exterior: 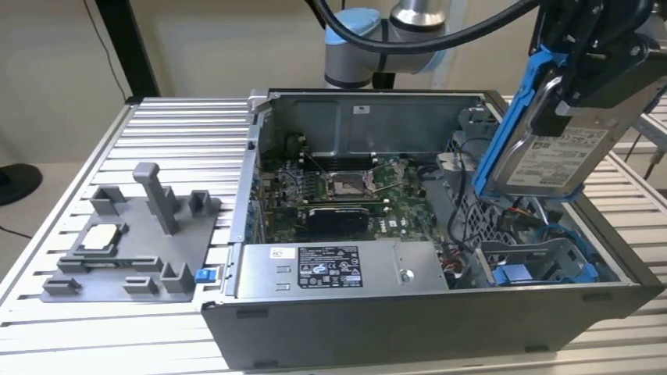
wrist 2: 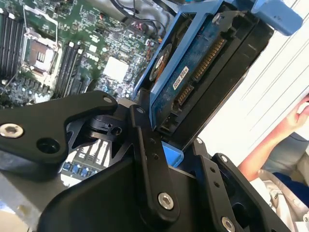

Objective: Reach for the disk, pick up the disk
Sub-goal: 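Pick up the disk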

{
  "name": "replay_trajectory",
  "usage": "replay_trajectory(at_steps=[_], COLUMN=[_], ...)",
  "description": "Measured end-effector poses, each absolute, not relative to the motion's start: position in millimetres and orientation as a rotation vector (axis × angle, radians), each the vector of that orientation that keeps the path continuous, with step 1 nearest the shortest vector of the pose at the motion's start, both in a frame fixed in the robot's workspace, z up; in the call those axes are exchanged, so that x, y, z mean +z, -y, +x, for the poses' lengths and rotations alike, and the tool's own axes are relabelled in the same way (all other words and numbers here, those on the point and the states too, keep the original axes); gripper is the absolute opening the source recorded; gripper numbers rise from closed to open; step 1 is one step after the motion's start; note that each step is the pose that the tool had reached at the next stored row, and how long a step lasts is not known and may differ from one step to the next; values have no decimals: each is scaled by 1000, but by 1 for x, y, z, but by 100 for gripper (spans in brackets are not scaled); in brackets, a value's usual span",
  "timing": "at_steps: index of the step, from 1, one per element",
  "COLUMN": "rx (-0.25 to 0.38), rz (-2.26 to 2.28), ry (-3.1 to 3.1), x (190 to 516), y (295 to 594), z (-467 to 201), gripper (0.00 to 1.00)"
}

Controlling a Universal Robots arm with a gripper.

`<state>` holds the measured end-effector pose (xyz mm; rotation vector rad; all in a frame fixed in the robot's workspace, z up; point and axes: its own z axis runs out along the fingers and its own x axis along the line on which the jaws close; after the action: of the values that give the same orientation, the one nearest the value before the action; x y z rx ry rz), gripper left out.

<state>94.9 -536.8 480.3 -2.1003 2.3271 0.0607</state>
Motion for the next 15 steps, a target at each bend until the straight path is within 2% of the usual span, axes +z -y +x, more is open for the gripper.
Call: replay_trajectory(at_steps=[15], rx=[65], rz=[-2100], ry=[-2327], x=[479], y=[566], z=[105], gripper=[0])
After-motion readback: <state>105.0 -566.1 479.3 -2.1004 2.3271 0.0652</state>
